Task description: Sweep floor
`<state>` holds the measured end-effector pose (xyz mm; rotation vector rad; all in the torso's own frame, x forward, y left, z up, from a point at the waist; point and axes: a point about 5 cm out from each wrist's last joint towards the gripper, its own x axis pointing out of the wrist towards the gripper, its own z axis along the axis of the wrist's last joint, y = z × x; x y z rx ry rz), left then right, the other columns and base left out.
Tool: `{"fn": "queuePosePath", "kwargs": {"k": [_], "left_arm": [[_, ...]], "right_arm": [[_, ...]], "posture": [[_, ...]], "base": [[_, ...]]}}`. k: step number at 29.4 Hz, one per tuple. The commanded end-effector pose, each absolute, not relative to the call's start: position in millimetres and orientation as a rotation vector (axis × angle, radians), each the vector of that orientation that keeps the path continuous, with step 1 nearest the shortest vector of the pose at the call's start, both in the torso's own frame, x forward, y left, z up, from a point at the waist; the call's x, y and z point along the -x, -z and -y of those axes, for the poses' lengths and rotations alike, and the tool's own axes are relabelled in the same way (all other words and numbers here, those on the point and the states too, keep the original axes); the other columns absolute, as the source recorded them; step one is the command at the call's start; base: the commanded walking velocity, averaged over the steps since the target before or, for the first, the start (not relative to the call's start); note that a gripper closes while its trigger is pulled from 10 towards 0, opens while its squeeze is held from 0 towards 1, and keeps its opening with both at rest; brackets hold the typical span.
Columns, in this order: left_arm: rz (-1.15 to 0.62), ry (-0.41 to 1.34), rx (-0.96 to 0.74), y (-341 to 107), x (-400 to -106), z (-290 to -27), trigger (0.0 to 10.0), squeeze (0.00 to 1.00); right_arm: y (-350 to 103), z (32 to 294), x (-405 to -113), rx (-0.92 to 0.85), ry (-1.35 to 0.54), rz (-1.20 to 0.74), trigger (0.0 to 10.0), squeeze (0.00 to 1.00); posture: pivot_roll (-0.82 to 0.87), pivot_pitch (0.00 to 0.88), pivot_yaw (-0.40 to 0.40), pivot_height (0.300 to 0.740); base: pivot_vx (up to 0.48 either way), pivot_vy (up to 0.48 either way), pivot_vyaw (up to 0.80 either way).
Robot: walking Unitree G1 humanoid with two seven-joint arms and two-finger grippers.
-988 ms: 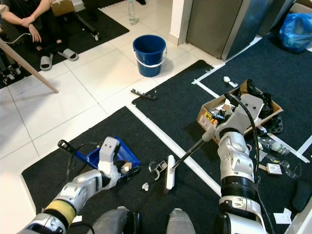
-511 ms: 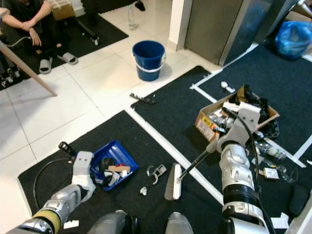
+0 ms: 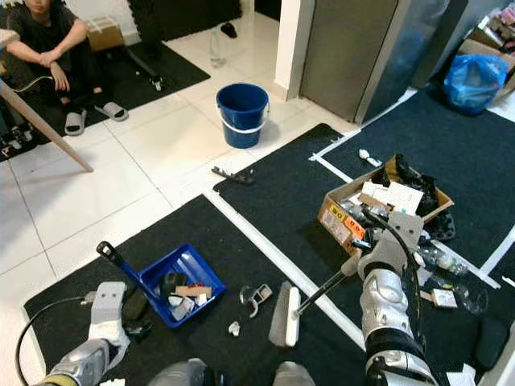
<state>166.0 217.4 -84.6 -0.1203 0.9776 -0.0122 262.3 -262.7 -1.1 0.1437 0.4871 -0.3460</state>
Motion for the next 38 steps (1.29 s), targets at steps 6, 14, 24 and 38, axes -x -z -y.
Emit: {"fn": "queuePosePath", "kwargs": {"k": [6, 14, 24, 38], "left_arm": [[-0.994, -0.036, 0.084, 85.3, -158.6, -230.5, 10.0, 0.0], [-0.979, -0.044, 0.096, 84.6, -160.3, -230.1, 10.0, 0.0], [-0.948, -0.034, 0.1, 81.6, -169.2, -225.7, 10.0, 0.0], [-0.801, -0.072, 0.096, 62.1, -202.3, -233.1, 10.0, 0.0]], "right_arm": [[26.9, 255.7, -241.9, -0.112, 0.324, -0.634, 10.0, 0.0], [26.9, 253.5, -243.9, -0.11, 0.314, -0.632, 10.0, 0.0], [27.9, 250.3, -244.9, -0.111, 0.305, -0.633, 10.0, 0.0], [23.7, 250.2, -250.0, -0.116, 0.304, -0.603, 10.0, 0.0]], "posture": [[0.02, 0.014, 0.032, 0.74], [0.03, 0.021, 0.025, 0.74], [0.03, 0.024, 0.027, 0.74], [0.03, 0.031, 0.024, 0.74]], "base": [[0.0, 0.299, 0.0], [0.0, 0.39, 0.0], [0.0, 0.445, 0.0], [0.0, 0.038, 0.0]]}}
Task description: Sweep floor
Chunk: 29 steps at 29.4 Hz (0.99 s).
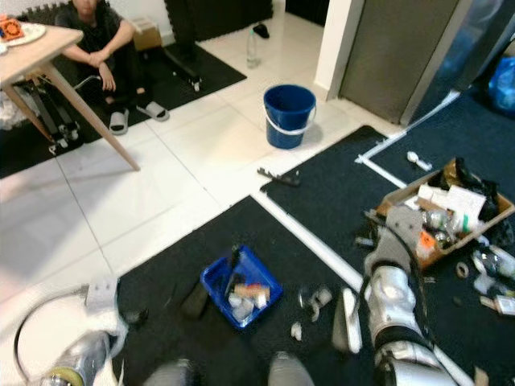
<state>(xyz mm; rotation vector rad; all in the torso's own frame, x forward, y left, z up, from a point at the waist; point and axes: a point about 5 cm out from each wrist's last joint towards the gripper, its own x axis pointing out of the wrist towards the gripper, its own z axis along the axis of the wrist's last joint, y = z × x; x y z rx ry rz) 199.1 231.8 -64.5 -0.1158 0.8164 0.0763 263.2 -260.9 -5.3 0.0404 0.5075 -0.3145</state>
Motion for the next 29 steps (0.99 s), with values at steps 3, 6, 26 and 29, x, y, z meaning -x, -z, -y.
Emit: {"fn": "queuePosePath", "kwargs": {"k": [3, 6, 26, 29], "left_arm": [[-0.744, -0.115, 0.087, 52.7, -214.2, -240.9, 10.0, 0.0], [-0.684, -0.148, 0.109, 44.5, -224.0, -245.0, 10.0, 0.0], [-0.169, 0.102, 0.122, -34.2, -301.5, -211.3, 10.0, 0.0], [-0.148, 0.213, 0.155, -39.4, -307.0, -194.8, 10.0, 0.0]], "right_arm": [[22.2, 250.6, -251.7, -0.116, 0.304, -0.596, 10.0, 0.0], [21.6, 250.4, -252.4, -0.116, 0.302, -0.592, 10.0, 0.0], [16.0, 252.4, -257.3, -0.128, 0.304, -0.555, 10.0, 0.0], [16.1, 251.7, -257.5, -0.129, 0.302, -0.556, 10.0, 0.0]], "posture": [[0.04, 0.034, 0.022, 0.74], [0.04, 0.034, 0.022, 0.74], [0.05, 0.05, 0.022, 0.74], [0.05, 0.05, 0.023, 0.74]], "base": [[0.0, -0.461, 0.0], [0.0, 0.0, 0.0], [0.0, 0.0, 0.0], [0.0, 0.0, 0.0]]}}
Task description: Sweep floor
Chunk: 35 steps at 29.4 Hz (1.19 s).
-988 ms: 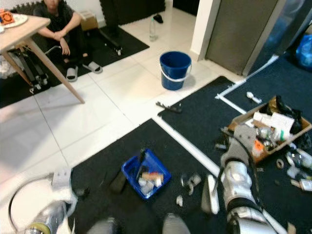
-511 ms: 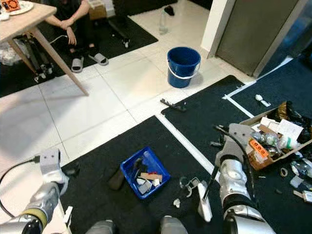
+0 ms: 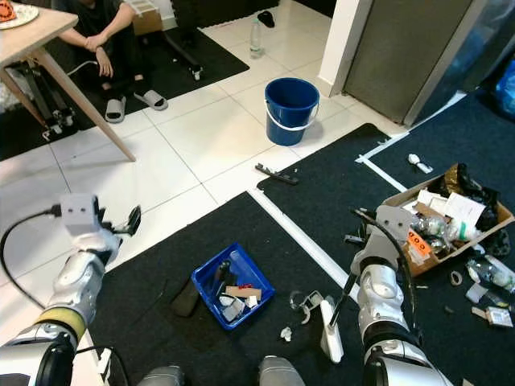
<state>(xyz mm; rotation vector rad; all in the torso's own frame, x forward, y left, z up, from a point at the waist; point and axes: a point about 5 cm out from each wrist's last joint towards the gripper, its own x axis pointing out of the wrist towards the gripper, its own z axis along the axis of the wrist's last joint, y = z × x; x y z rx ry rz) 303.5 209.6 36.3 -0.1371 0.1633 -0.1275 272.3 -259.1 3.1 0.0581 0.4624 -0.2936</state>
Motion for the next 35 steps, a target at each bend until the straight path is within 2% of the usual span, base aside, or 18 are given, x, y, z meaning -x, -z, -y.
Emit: {"fn": "queuePosePath", "kwargs": {"k": [1, 6, 7, 8, 12, 13, 16, 35], "left_arm": [[-0.148, 0.213, 0.155, -39.4, -307.0, -194.8, 10.0, 0.0], [-0.082, 0.326, 0.175, -48.9, -310.4, -176.3, 10.0, 0.0], [-0.007, 0.456, 0.218, -64.4, -315.1, -157.8, 10.0, 0.0], [-0.007, 0.456, 0.218, -64.4, -315.1, -157.8, 10.0, 0.0], [0.035, 0.673, 0.262, -78.9, -313.8, -129.4, 10.0, 0.0], [0.035, 0.673, 0.262, -78.9, -313.8, -129.4, 10.0, 0.0], [0.01, 0.882, 0.254, -80.5, -302.8, -103.4, 10.0, 0.0], [-0.152, 1.283, 0.34, -83.6, -268.1, -48.9, 10.0, 0.0]], "right_arm": [[16.1, 251.7, -257.5, -0.129, 0.302, -0.556, 10.0, 0.0], [16.5, 251.3, -257.0, -0.133, 0.302, -0.555, 10.0, 0.0], [16.8, 251.3, -256.6, -0.136, 0.306, -0.554, 10.0, 0.0], [16.8, 251.3, -256.6, -0.136, 0.306, -0.554, 10.0, 0.0], [17.2, 250.4, -256.6, -0.138, 0.307, -0.555, 10.0, 0.0], [17.2, 250.4, -256.6, -0.138, 0.307, -0.555, 10.0, 0.0], [17.6, 249.5, -256.6, -0.14, 0.306, -0.557, 10.0, 0.0], [18.7, 248.3, -255.7, -0.138, 0.311, -0.561, 10.0, 0.0]], "posture": [[0.05, 0.05, 0.023, 0.74], [0.04, 0.052, 0.026, 0.74], [0.04, 0.053, 0.026, 0.74], [0.04, 0.053, 0.026, 0.74], [0.05, 0.052, 0.027, 0.74], [0.05, 0.052, 0.027, 0.74], [0.05, 0.053, 0.029, 0.74], [0.04, 0.052, 0.032, 0.74]], "base": [[0.0, 0.0, 0.0], [0.0, 0.0, 0.0], [0.0, 0.0, 0.0], [0.0, 0.0, 0.0], [0.0, 0.0, 0.0], [0.0, 0.0, 0.0], [0.0, 0.0, 0.0], [0.0, 0.0, 0.0]]}}
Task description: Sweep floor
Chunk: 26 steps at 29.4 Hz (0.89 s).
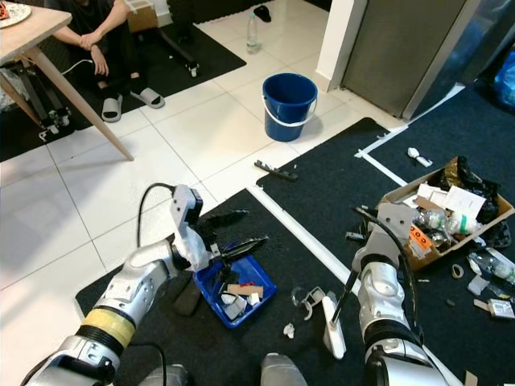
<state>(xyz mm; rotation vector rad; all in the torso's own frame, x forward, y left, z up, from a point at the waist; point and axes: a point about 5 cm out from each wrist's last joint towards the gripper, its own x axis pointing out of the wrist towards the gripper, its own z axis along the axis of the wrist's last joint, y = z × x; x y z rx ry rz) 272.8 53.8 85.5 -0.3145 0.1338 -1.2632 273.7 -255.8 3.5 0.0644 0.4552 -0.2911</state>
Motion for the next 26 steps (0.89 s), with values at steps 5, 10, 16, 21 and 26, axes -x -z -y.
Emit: {"fn": "queuePosePath", "kwargs": {"k": [5, 10, 16, 21, 26], "left_arm": [[-0.28, 1.333, 0.364, -79.5, -254.0, -49.0, 10.0, 0.0], [-0.428, 1.338, 0.297, -64.9, -241.5, -57.7, 10.0, 0.0], [-0.467, 1.329, 0.199, -64.7, -236.7, -67.5, 10.0, 0.0], [-0.482, 1.274, 0.097, -63.2, -241.2, -79.0, 10.0, 0.0], [-0.429, 1.119, -0.008, -71.7, -260.8, -90.4, 10.0, 0.0]], "right_arm": [[19.0, 250.6, -254.2, -0.135, 0.316, -0.562, 10.0, 0.0], [19.2, 251.1, -253.7, -0.132, 0.316, -0.564, 10.0, 0.0], [19.8, 249.7, -253.7, -0.13, 0.311, -0.567, 10.0, 0.0], [20.4, 248.3, -253.8, -0.131, 0.308, -0.572, 10.0, 0.0], [20.9, 247.9, -253.6, -0.133, 0.305, -0.576, 10.0, 0.0]], "posture": [[0.03, 0.049, 0.039, 0.74], [0.03, 0.05, 0.039, 0.74], [0.04, 0.052, 0.039, 0.74], [0.05, 0.054, 0.036, 0.74], [0.05, 0.059, 0.032, 0.74]], "base": [[0.0, 0.0, 0.0], [0.0, 0.0, 0.0], [0.0, 0.0, 0.0], [0.0, 0.0, 0.0], [0.0, 0.0, 0.0]]}}
